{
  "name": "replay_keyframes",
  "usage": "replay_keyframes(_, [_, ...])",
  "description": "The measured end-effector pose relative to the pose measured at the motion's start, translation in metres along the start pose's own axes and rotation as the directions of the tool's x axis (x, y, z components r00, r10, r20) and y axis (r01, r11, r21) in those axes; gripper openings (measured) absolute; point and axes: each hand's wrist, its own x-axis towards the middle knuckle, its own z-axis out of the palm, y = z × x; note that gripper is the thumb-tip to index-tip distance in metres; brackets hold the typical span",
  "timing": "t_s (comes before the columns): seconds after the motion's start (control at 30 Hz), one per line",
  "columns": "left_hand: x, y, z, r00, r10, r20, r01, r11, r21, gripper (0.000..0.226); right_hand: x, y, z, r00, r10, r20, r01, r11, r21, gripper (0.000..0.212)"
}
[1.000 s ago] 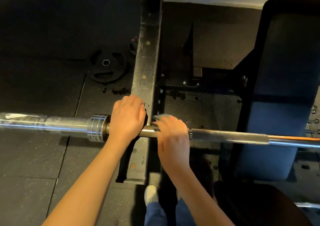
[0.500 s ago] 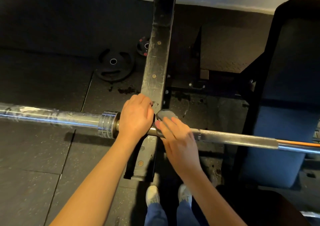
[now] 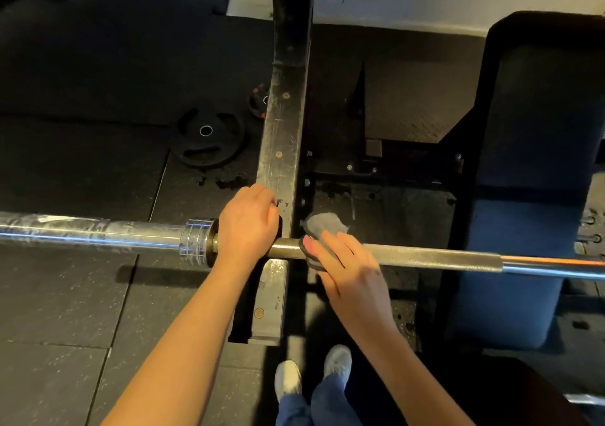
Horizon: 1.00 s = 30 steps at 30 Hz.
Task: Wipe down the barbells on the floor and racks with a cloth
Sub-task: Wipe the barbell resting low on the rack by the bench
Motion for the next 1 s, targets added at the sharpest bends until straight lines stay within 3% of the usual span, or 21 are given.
replay_keyframes(0.07, [0.000, 0.002, 0.000, 1.000, -0.017, 0.003, 0.017, 1.000, 0.004, 0.019, -0.006, 0.025, -0.018, 0.997, 0.056, 0.055, -0.053, 0.997, -0.053, 0.059])
replay_keyframes(0.17, [0.003, 0.002, 0.000, 1.000, -0.022, -0.003, 0.022, 1.000, 0.003, 0.019, 0.003, 0.047, -0.031, 0.977, 0.207, -0.059, -0.213, 0.968, -0.131, 0.048])
replay_keyframes(0.27, [0.006, 0.001, 0.001, 1.000, -0.022, -0.005, 0.022, 1.000, 0.016, 0.019, 0.024, 0.019, -0.010, 0.940, 0.314, -0.131, -0.332, 0.930, -0.156, 0.054])
replay_keyframes(0.43, [0.010, 0.000, 0.003, 0.999, -0.039, -0.035, 0.040, 0.999, 0.029, 0.022, 0.022, 0.006, -0.001, 0.991, 0.118, -0.058, -0.120, 0.993, -0.022, 0.027])
replay_keyframes(0.6, [0.022, 0.000, 0.002, 0.996, -0.081, 0.029, 0.080, 0.996, 0.032, 0.028, 0.029, 0.020, 0.005, 0.920, 0.390, 0.032, -0.386, 0.918, -0.094, 0.037])
replay_keyframes(0.73, [0.023, 0.002, 0.002, 0.994, -0.080, 0.079, 0.076, 0.996, 0.045, 0.027, 0.042, 0.011, 0.006, 0.962, 0.273, 0.005, -0.271, 0.957, -0.101, 0.031])
replay_keyframes(0.8, [0.015, 0.002, 0.005, 0.999, -0.009, 0.050, 0.009, 1.000, 0.006, 0.022, 0.051, 0.023, -0.007, 0.965, 0.261, 0.032, -0.256, 0.960, -0.114, 0.029])
replay_keyframes(0.9, [0.011, -0.001, 0.010, 0.997, 0.071, -0.007, -0.071, 0.997, -0.019, 0.018, 0.049, 0.041, -0.010, 0.913, 0.408, 0.025, -0.398, 0.901, -0.170, 0.032])
replay_keyframes(1.0, [0.013, -0.002, 0.011, 0.995, 0.101, -0.017, -0.101, 0.995, -0.009, 0.021, 0.043, 0.022, 0.002, 0.784, 0.614, -0.087, -0.620, 0.778, -0.102, 0.031])
